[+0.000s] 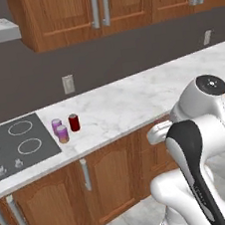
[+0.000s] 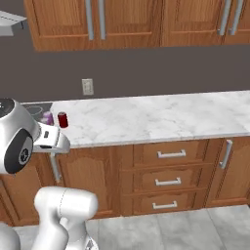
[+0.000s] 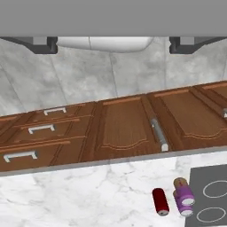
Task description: Four empty soda cans are scattered around the kitchen. Gather all the cans and cluster them next to the stove for recycling.
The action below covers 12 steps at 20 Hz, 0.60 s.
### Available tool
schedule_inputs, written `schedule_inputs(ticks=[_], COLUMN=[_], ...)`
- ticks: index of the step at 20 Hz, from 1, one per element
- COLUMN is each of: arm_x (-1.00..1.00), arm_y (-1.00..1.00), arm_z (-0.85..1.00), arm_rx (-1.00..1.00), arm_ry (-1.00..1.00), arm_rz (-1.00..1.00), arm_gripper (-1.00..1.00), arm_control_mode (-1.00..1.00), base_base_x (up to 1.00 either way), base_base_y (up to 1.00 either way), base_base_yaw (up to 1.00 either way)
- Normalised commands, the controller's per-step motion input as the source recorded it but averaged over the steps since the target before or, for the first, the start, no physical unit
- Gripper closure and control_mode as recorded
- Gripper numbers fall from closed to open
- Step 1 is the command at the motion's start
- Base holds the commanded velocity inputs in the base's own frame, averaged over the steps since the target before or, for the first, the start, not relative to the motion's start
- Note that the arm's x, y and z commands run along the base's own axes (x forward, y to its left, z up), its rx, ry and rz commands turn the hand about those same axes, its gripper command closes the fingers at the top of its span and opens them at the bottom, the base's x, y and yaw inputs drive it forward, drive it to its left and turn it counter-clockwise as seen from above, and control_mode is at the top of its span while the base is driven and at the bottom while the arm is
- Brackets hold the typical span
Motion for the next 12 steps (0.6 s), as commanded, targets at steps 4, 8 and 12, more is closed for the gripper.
schedule_inputs(ticks=[4, 8, 12], arm_x=[0.00, 0.00, 0.00], arm_y=[0.00, 0.00, 0.00], arm_z=[0.00, 0.00, 0.00], arm_rx=[0.00, 0.00, 0.00], arm_ry=[0.00, 0.00, 0.00], arm_rz=[0.00, 0.00, 0.00], arm_gripper=[-1.00, -1.00, -1.00], arm_control_mode=[1.00, 1.00, 1.00], base_base_x=[0.00, 0.02, 0.00], base_base_y=[-0.07, -0.15, -0.01], base_base_yaw=[-0.45, -0.37, -0.44])
